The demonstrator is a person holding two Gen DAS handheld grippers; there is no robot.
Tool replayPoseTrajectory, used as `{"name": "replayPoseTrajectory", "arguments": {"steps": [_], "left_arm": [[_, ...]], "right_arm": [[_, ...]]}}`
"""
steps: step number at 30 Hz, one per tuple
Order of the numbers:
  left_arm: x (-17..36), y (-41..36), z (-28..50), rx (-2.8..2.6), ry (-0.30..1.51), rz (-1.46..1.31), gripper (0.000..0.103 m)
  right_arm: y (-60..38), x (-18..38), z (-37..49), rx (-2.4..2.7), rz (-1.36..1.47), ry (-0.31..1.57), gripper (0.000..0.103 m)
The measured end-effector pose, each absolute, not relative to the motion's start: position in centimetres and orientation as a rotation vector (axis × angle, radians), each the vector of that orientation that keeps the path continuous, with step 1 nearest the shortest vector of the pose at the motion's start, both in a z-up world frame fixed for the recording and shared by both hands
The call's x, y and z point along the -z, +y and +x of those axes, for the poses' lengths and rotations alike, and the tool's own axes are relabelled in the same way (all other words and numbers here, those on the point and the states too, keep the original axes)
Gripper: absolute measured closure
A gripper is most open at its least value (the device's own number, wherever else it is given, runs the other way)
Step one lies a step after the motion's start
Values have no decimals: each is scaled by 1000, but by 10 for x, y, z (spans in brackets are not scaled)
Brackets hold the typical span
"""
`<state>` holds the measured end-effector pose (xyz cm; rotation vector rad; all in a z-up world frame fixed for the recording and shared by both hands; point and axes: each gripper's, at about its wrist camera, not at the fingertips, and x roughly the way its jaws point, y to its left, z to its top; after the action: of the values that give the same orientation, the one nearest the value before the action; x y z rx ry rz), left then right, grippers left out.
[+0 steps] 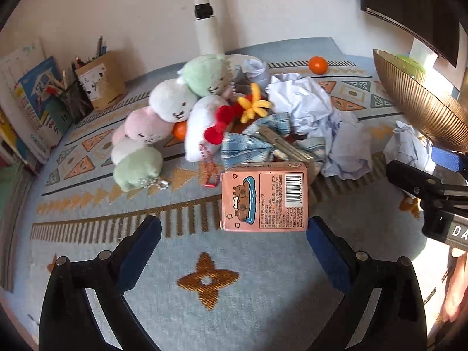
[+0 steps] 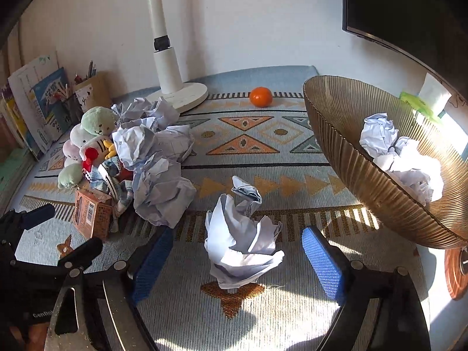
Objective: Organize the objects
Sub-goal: 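Reach the left tool to the pink juice box while the right tool reaches a paper ball, then close the left tool on the juice box while the right tool grasps the paper ball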
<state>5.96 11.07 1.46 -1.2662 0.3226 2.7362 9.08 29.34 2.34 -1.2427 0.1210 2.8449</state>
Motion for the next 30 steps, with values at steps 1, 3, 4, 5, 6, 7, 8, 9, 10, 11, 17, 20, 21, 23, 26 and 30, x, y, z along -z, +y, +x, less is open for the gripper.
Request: {"name": "replayPoseTrajectory", "arguments": {"steps": [1, 3, 4, 5, 6, 7, 8, 9, 10, 11, 17, 20, 21, 23, 26, 30], "left_arm": [[-17, 94, 61, -2785, 317, -1292, 4], [-23, 57, 60, -2872, 285, -1346, 5], [-27, 42, 60, -2903, 276, -1366, 8], [-31, 32, 60, -2920, 263, -1377, 10], [-35, 25, 60, -2912, 234, -1373, 10], [-39, 24, 61, -2878, 186, -1356, 10], [-41, 26, 62, -2837, 136, -1332, 10], [-42, 31, 62, -2804, 79, -1309, 9], [-41, 36, 58, -2782, 22, -1313, 9], [-37, 41, 52, -2761, -21, -1335, 9], [-10, 81, 24, -2737, 41, -1458, 46], [-10, 85, 28, -2750, 42, -1411, 63], [-10, 85, 30, -2752, 45, -1407, 64], [-10, 83, 36, -2744, 36, -1384, 65], [-15, 76, 48, -2695, -52, -1327, 65], [-32, 84, 67, -2694, -33, -1237, 65]], "right_arm": [[292, -23, 90, -2858, -1248, 123, 18], [292, -22, 89, -2873, -1272, 142, 20], [293, -21, 88, -2871, -1286, 156, 20], [294, -20, 88, -2868, -1300, 174, 20], [296, -19, 87, -2871, -1318, 196, 20], [297, -18, 85, -2879, -1334, 217, 20], [298, -18, 85, -2885, -1342, 233, 21], [298, -18, 85, -2888, -1344, 246, 21], [299, -18, 85, -2886, -1346, 256, 21], [299, -17, 84, -2882, -1352, 263, 21], [300, -17, 84, -2879, -1363, 276, 21], [301, -14, 79, -2852, -1383, 259, 32], [301, -13, 79, -2843, -1384, 251, 38], [302, -15, 82, -2865, -1370, 259, 59], [301, -21, 88, -2889, -1333, 250, 60], [302, -32, 106, -2933, -1278, 273, 60]]}}
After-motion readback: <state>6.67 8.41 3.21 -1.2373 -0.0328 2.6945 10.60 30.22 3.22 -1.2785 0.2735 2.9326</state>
